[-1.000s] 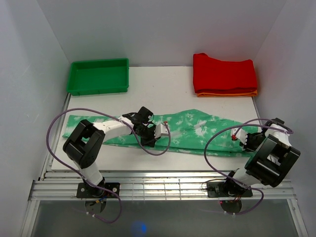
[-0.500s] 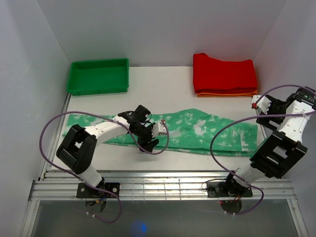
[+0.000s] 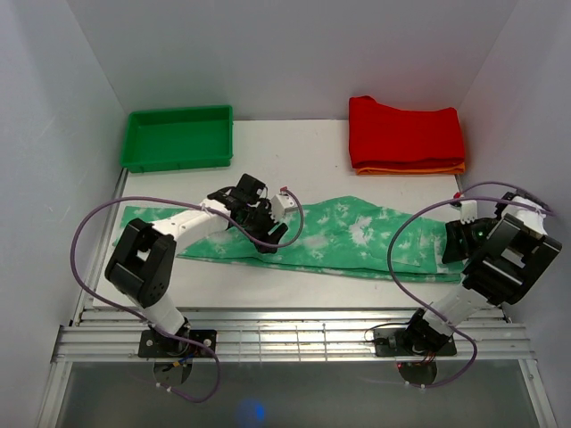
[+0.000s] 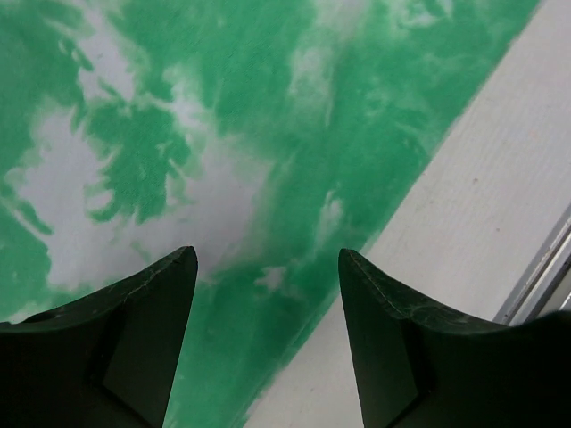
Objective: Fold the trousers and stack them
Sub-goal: Fold the trousers
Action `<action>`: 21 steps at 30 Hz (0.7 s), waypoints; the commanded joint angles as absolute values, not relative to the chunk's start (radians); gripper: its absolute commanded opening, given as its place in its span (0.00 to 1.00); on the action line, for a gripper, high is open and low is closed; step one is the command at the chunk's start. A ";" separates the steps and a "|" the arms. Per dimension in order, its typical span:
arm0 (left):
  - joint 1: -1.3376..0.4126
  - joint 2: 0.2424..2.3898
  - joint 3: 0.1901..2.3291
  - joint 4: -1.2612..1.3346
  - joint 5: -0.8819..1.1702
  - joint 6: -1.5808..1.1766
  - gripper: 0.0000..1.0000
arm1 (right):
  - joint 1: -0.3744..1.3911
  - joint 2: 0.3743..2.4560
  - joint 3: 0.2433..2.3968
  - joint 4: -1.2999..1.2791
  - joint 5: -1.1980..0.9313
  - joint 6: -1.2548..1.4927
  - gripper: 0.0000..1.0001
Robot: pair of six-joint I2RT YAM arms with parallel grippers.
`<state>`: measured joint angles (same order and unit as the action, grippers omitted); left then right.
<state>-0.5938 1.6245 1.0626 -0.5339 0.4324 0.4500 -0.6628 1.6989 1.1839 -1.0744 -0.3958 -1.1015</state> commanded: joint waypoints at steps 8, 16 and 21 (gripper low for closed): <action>-0.436 1.785 1.051 -0.508 0.488 0.223 0.70 | -0.673 1.753 0.937 -0.701 -0.094 -0.917 0.52; -0.266 1.718 1.075 -0.569 0.572 0.227 0.74 | -0.670 1.850 1.149 -0.672 -0.014 -0.954 0.53; -0.106 1.648 1.137 -0.701 0.545 0.290 0.76 | -0.660 1.775 1.239 -0.805 -0.112 -1.038 0.61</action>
